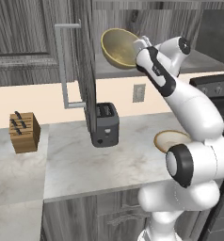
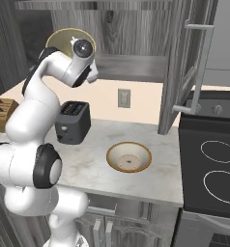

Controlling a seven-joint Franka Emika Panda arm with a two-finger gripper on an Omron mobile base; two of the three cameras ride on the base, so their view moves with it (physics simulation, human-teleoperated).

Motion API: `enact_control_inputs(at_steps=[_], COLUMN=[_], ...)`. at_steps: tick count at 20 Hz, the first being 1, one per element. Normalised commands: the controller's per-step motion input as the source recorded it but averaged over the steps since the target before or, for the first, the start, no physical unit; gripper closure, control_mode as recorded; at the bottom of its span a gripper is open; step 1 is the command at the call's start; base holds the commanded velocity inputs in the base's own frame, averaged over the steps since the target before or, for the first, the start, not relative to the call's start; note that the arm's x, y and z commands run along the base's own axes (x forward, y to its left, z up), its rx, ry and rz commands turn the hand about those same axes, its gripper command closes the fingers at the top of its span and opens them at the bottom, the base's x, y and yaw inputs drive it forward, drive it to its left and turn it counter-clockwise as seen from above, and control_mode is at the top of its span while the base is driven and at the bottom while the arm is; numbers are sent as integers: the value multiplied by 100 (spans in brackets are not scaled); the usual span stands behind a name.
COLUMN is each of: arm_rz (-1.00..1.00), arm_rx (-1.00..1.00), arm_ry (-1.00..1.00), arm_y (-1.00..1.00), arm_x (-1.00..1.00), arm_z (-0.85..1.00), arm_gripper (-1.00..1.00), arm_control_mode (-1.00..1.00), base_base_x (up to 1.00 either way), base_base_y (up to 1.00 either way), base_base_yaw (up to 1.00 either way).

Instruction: Open the cabinet. Pick the bowls from the counter and place them in the cabinet. Then close the cabinet.

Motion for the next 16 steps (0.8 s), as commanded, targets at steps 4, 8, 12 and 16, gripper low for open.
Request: enact_control_inputs(at_steps=[4, 8, 12, 16], arm_rz=[0, 0, 0, 0], arm_rx=[-1, -7, -9, -5], arm_ry=[2, 7, 4, -1], arm_y=[11, 42, 42, 4], arm_x=[55, 57, 32, 0], arm_z=[-6, -1, 1, 20], arm_gripper=[100, 100, -100, -100], arm_control_mode=[-100, -100, -100, -100], base_base_x=[0, 0, 0, 0], base_base_y=[0, 0, 0, 0], base_base_yaw=[0, 0, 0, 0])
